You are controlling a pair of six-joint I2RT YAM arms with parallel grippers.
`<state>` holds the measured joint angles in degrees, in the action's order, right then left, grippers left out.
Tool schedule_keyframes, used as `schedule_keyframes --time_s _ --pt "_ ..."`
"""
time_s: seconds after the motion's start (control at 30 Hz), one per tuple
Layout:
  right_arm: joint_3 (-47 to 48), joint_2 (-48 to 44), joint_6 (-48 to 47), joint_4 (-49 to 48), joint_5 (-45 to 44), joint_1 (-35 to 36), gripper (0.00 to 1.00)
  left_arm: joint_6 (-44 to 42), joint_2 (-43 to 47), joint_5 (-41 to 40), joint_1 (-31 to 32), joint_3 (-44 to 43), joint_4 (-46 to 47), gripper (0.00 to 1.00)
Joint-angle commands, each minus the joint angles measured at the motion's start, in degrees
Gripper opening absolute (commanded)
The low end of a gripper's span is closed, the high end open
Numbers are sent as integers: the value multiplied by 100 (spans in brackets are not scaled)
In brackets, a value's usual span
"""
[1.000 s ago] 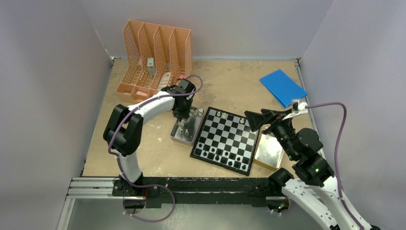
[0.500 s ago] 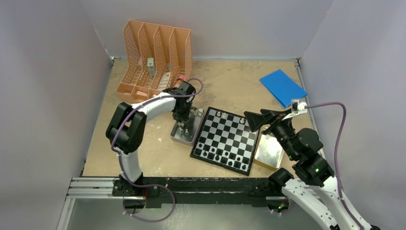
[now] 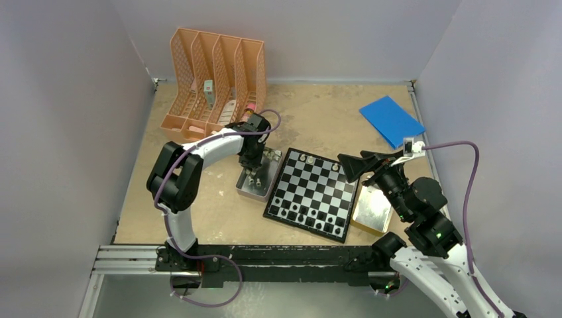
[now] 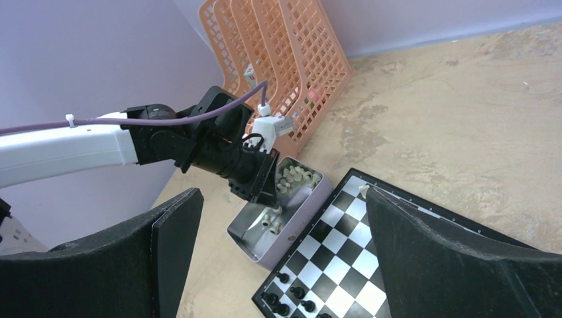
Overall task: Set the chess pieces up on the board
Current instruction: Pick up the chess piece from the storage box.
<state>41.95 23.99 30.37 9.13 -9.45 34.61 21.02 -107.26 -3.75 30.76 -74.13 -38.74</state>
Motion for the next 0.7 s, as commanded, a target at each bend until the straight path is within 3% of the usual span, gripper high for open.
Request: schedule_keyframes --time_s 0.0,0.67 --pt "19 0 -116 -334 31 29 95 52 158 132 -29 -186 -98 9" --pt "24 -38 -110 -325 41 28 95 -62 115 297 480 -1581 -713 8"
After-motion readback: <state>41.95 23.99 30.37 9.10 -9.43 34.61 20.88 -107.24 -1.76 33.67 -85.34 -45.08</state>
